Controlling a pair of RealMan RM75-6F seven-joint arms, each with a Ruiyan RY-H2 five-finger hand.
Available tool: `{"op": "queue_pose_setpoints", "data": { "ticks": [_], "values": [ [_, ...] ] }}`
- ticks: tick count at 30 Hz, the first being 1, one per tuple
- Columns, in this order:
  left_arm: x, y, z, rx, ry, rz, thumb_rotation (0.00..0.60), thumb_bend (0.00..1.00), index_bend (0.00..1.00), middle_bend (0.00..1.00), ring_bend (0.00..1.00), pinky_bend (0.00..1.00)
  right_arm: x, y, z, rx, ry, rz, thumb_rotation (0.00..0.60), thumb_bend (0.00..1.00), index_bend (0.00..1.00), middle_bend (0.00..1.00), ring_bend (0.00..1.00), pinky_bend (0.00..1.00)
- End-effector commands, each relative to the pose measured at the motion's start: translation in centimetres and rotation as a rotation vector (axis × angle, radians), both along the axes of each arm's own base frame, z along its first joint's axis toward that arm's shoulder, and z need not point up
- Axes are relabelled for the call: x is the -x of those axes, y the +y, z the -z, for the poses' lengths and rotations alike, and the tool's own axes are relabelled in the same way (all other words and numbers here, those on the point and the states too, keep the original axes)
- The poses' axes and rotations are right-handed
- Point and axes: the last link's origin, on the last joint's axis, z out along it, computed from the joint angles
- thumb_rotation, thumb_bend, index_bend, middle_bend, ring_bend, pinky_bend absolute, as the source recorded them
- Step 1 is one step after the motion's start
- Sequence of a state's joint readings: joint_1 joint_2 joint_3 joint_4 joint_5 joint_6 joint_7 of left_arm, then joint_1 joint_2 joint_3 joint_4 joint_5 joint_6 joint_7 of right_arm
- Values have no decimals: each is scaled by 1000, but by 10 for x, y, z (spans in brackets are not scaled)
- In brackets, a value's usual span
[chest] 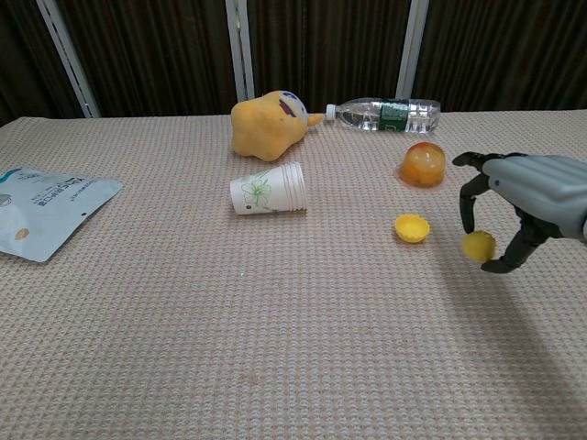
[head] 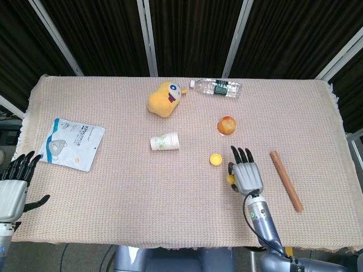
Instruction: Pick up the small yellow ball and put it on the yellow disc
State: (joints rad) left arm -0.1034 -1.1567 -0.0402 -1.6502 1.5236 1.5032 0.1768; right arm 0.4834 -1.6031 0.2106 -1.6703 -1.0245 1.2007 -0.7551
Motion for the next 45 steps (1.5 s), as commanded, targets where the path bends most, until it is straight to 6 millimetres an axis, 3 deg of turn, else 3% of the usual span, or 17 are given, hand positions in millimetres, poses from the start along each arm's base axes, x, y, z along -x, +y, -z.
{"op": "queue_pose_setpoints", "data": {
  "ticks": [1, 20, 45],
  "values": [
    [0, 1, 0, 4, 0, 1, 600, 4, 0, 0, 0, 117, -3, -7, 5, -4, -5, 4, 600, 132, 561, 0, 0, 0],
    [-2, 3, 3, 32, -8, 9, 600, 9, 0, 0, 0, 118, -11, -41, 24, -13, 14, 13, 600, 132, 562, 0, 0, 0],
    [-10, 2, 6, 72, -19, 42, 600, 11, 0, 0, 0, 119, -24, -64, 36, -20, 65, 0, 600, 132, 568, 4, 0, 0]
  ]
}}
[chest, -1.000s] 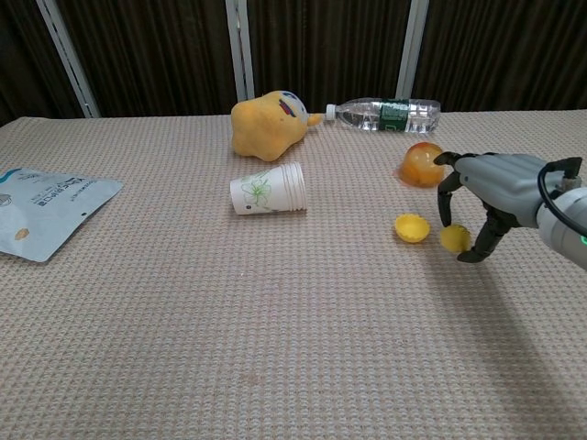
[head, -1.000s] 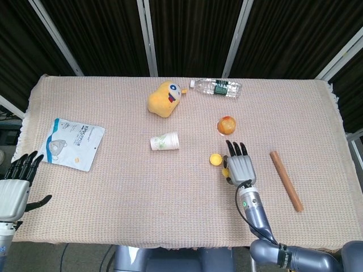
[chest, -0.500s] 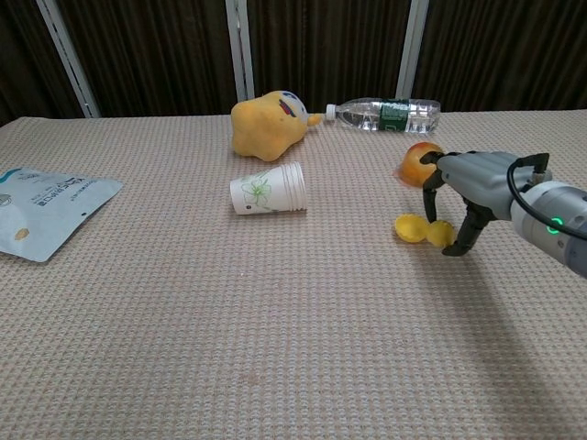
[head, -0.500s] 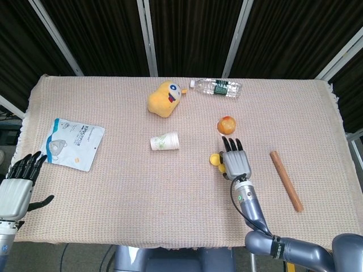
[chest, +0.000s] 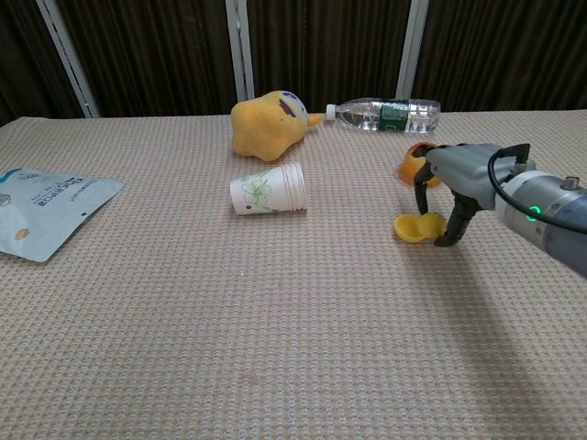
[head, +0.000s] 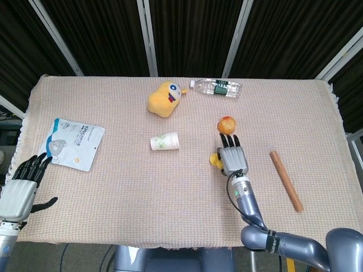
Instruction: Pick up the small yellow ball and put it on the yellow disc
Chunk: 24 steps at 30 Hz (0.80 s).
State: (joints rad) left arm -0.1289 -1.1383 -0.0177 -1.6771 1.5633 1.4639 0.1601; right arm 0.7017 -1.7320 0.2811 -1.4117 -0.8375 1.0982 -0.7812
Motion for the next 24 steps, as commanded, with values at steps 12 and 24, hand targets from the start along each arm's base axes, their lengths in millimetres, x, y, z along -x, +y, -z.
{"op": "queue_pose_setpoints", "data": {
  "ticks": [12, 24],
  "values": [
    [-2, 1, 0, 11, -12, 11, 600, 12, 0, 0, 0, 121, -6, -13, 15, -24, 40, -27, 600, 132, 568, 5, 0, 0],
    [-3, 2, 1, 25, -15, 15, 600, 13, 0, 0, 0, 122, -2, -20, 18, -24, 51, -18, 600, 132, 568, 5, 0, 0]
  ]
}}
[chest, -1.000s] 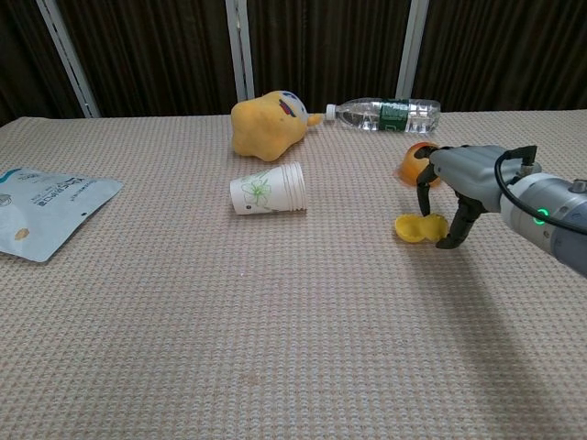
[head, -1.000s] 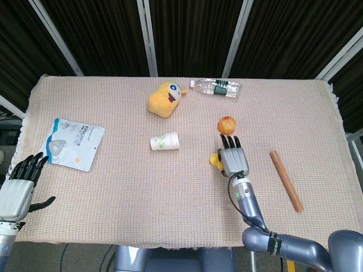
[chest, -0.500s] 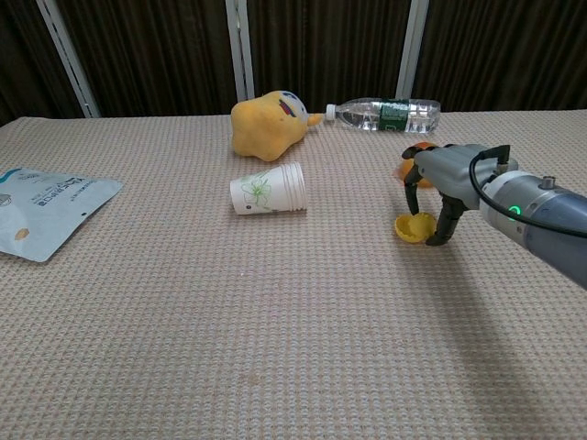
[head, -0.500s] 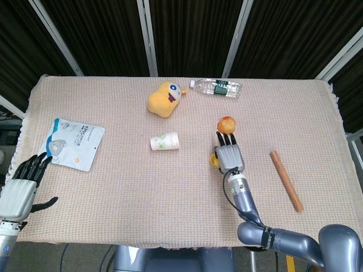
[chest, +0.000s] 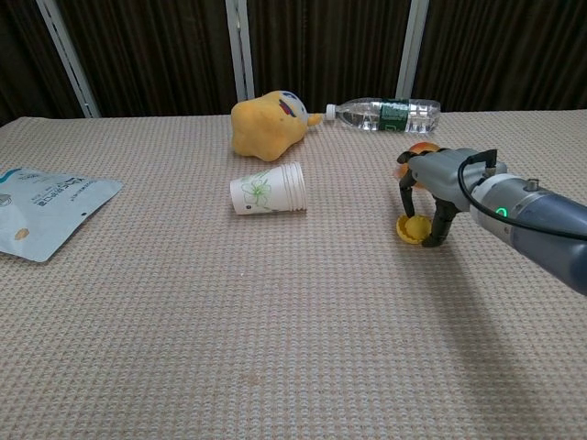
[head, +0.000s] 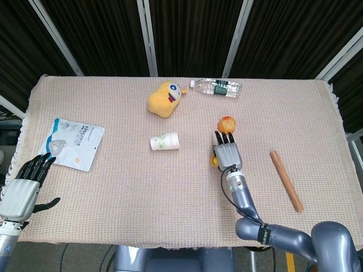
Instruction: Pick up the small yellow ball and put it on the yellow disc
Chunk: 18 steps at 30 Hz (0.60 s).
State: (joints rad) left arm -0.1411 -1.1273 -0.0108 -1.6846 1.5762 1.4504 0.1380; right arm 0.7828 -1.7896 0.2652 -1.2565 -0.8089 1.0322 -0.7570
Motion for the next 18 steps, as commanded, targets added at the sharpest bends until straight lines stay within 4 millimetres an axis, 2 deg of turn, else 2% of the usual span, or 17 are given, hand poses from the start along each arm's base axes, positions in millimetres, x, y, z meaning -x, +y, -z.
{"op": "queue_pose_setpoints", "data": {
  "ticks": [1, 18],
  "values": [
    [0, 0, 0, 0, 0, 0, 600, 11, 0, 0, 0, 122, 0, 0, 0, 1, 0, 1, 600, 132, 568, 5, 0, 0],
    [0, 1, 0, -3, 2, -3, 600, 12, 0, 0, 0, 122, -8, 4, 1, 2, -1, -14, 600, 132, 565, 4, 0, 0]
  ]
}}
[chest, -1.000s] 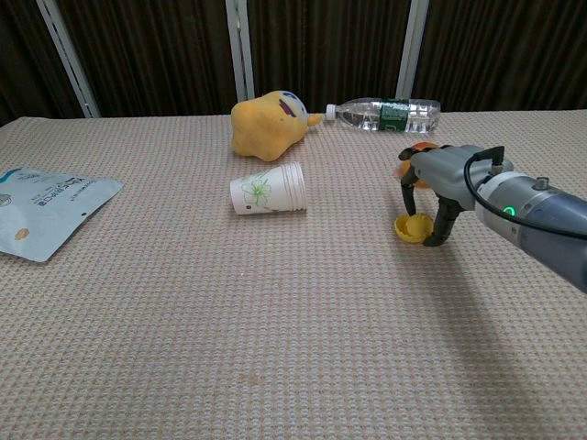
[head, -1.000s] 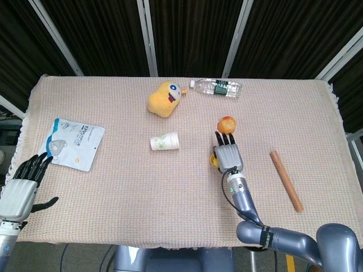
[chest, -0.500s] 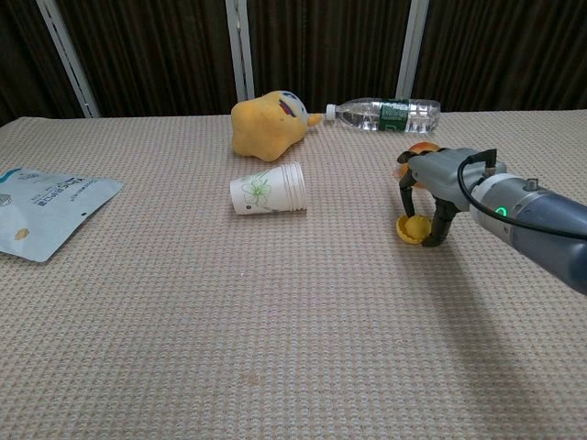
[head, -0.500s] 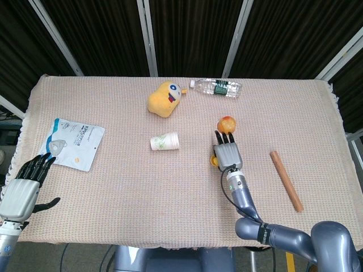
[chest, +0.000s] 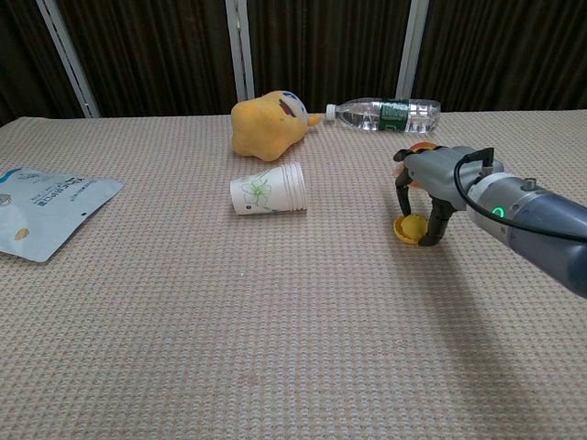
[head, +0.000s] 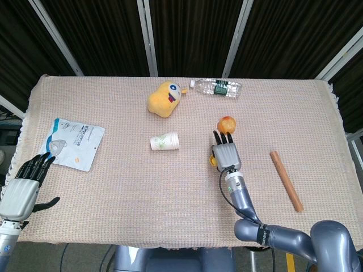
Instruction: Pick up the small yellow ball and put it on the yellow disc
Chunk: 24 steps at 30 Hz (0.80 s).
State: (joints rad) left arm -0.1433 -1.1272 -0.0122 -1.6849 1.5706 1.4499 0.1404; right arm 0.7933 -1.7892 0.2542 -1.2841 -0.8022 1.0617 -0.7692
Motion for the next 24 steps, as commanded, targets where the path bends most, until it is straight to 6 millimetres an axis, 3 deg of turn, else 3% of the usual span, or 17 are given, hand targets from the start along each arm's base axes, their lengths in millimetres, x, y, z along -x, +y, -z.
{"op": "queue_pose_setpoints", "data": {
  "ticks": [1, 24],
  "values": [
    [0, 0, 0, 0, 0, -1, 600, 12, 0, 0, 0, 122, -1, 0, 1, -2, 0, -2, 600, 132, 565, 4, 0, 0],
    [-1, 1, 1, 9, -8, 0, 600, 12, 0, 0, 0, 124, -8, -7, 10, 0, -5, -6, 600, 132, 563, 4, 0, 0]
  ]
}}
